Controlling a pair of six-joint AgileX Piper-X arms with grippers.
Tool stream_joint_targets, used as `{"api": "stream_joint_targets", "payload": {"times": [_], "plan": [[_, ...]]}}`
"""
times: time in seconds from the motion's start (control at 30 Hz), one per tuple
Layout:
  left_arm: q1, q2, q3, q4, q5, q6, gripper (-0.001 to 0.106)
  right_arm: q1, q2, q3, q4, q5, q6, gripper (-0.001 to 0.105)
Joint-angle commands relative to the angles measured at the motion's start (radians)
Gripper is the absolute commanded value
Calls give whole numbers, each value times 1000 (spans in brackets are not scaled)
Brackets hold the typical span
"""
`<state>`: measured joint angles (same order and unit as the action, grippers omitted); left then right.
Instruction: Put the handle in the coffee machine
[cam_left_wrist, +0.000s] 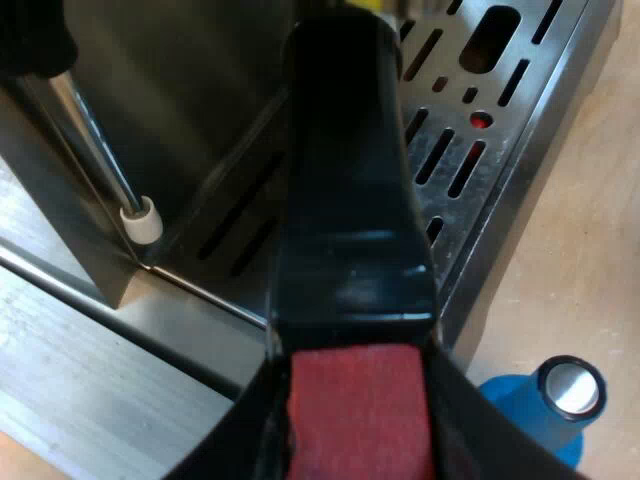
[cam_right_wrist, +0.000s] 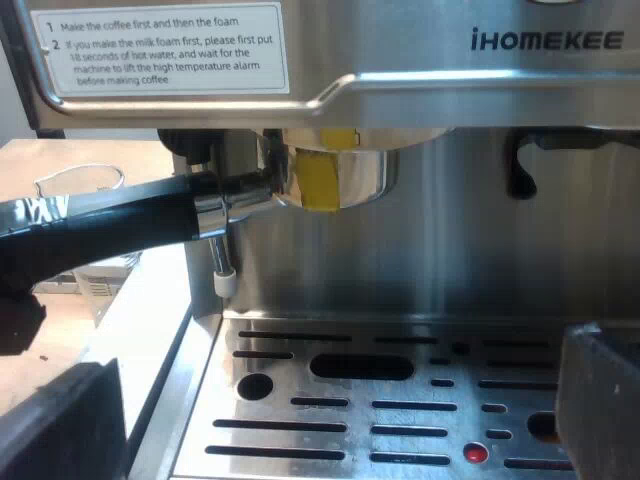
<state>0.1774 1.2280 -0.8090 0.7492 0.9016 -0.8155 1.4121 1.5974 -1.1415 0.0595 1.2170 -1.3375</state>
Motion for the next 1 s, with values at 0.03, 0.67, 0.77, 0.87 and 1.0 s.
{"api": "stream_joint_targets", "payload": {"times": [0.03,0.67,0.77,0.87,1.0], "plan": [[-4,-16,-25,-21,167,-6,0,0,-2,-1,-3,12,-12,87],[-50,-16,-26,-156,128,-93,0,0,-2,-1,-3,-4,-9,87],[-46,-16,-26,-158,127,-93,0,0,-2,-1,-3,-4,-9,87],[-45,-16,-26,-162,127,-93,0,0,-2,-1,-3,-4,-9,87],[-45,-16,-26,-170,127,-93,0,0,-2,-1,-3,-4,-9,87]]}}
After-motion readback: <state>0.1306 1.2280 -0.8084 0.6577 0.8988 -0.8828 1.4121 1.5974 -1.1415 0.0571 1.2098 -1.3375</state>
